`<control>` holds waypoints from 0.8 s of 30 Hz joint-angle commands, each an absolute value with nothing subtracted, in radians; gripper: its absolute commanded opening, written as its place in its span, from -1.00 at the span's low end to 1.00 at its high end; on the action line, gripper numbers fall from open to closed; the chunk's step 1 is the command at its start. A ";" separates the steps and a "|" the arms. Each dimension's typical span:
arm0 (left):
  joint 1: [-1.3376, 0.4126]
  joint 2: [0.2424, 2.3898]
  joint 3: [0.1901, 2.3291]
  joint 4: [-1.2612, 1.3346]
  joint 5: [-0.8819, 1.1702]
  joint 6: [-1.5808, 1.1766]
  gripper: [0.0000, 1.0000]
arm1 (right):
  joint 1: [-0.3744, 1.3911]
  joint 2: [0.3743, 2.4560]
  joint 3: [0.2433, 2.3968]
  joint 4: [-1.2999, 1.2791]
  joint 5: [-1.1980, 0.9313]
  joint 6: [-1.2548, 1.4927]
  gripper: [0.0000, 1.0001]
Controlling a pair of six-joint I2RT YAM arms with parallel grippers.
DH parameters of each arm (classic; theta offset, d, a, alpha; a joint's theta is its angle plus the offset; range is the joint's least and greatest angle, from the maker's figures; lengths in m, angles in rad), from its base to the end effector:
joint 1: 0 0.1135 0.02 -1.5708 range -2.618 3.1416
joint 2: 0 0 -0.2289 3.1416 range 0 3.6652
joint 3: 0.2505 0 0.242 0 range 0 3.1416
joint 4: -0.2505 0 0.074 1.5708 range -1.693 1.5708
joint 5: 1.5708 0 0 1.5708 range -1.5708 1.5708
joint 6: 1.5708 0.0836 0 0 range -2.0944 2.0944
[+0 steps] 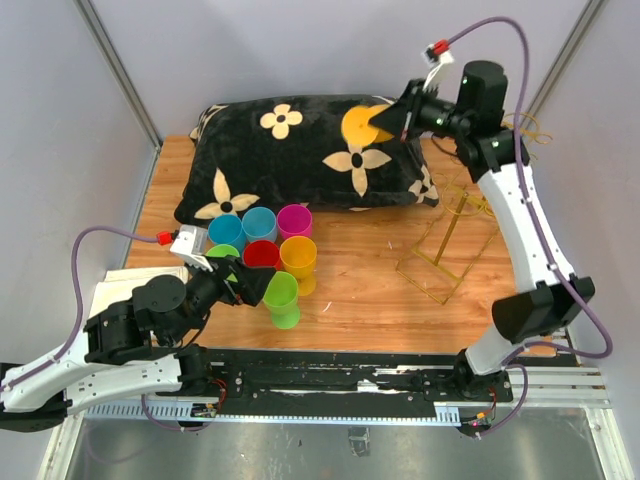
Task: Take the wine glass off the wine glass rack
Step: Place the wine glass at the center of the board.
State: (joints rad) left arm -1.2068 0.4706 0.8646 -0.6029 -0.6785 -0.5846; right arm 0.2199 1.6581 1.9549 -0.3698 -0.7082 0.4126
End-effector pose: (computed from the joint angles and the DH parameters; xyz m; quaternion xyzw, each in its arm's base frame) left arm 0.1008 -0.1173 0.3338 0.0248 0.7616 -0.3018 0.5729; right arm 0.3626 0.1368 0.4574 -0.1689 0.7065 0.4400 0.5279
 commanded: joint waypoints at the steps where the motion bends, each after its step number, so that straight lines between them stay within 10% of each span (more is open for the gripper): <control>1: -1.212 0.455 0.869 -0.494 -0.682 -0.601 0.99 | 0.362 1.487 1.757 -0.334 -0.806 0.290 -0.99; 16: -1.212 0.573 0.837 -0.172 -0.384 -0.476 0.99 | 0.671 0.977 1.105 -0.103 -0.706 0.316 -0.98; 24: -1.212 0.752 0.858 -0.049 -0.193 -0.440 0.60 | 0.691 0.808 0.900 -0.004 -0.704 0.413 -0.98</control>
